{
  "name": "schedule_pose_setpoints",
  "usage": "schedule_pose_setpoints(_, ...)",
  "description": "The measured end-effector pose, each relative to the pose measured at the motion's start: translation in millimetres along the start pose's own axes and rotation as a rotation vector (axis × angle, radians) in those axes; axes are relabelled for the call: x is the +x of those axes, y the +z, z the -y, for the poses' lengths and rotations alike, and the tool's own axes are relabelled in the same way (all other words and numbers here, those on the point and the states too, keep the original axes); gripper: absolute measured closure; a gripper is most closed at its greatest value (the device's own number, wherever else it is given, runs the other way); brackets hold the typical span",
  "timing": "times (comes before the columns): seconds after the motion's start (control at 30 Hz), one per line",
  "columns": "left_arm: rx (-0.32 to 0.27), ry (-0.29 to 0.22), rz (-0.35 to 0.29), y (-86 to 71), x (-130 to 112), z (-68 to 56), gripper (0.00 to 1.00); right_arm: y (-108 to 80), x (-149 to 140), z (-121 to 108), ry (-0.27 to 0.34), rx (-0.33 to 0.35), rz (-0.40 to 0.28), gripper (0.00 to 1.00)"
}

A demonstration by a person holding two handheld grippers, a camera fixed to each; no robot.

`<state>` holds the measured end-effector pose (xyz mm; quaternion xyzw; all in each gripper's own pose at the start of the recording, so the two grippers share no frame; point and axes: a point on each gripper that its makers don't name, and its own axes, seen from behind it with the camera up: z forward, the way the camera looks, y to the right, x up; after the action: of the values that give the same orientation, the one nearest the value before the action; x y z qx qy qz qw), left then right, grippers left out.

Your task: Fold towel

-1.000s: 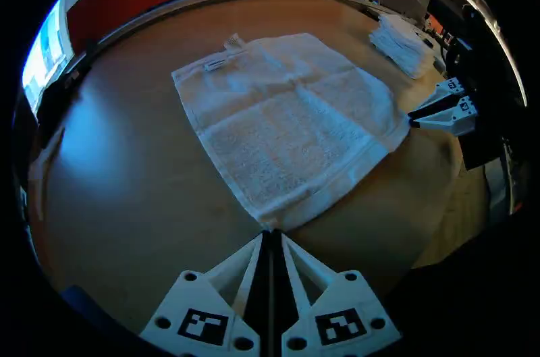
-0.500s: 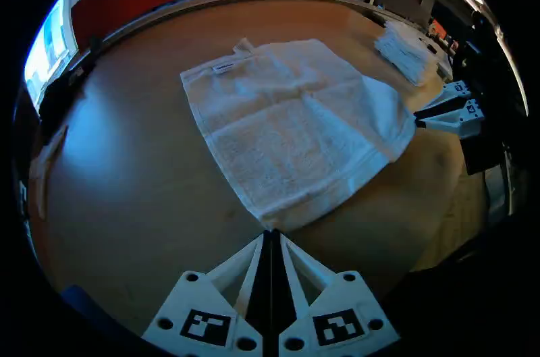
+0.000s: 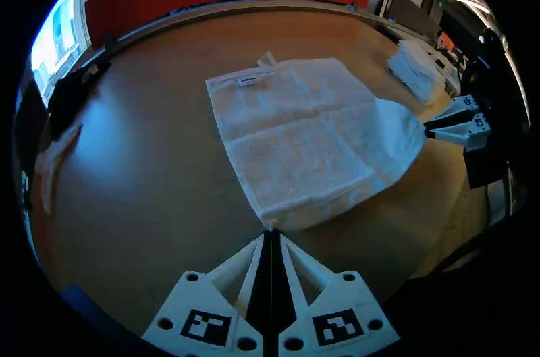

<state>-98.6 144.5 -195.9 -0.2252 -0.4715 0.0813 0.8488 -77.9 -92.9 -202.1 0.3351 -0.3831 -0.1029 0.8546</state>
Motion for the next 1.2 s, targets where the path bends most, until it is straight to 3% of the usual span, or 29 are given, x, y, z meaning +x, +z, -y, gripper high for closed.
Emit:
schedule_pose_setpoints(0.2, -0.008, -0.021, -0.021, -12.4, 7.9, -2.7, 0.99, -8.8, 15.9, -1.0, 0.016, -0.004, -0.032, 0.90)
schedule_pose_setpoints(0.7, -0.015, -0.081, -0.096, -54.2, 39.1, 7.3, 0.99, -47.8, 69.1, 3.5, 0.042, 0.008, -0.120, 0.90)
schedule_pose_setpoints(1.2, -0.025, -0.090, -0.123, -56.4, 55.9, 9.4, 0.99, -51.3, 81.2, -0.9, 0.047, 0.005, -0.136, 0.90)
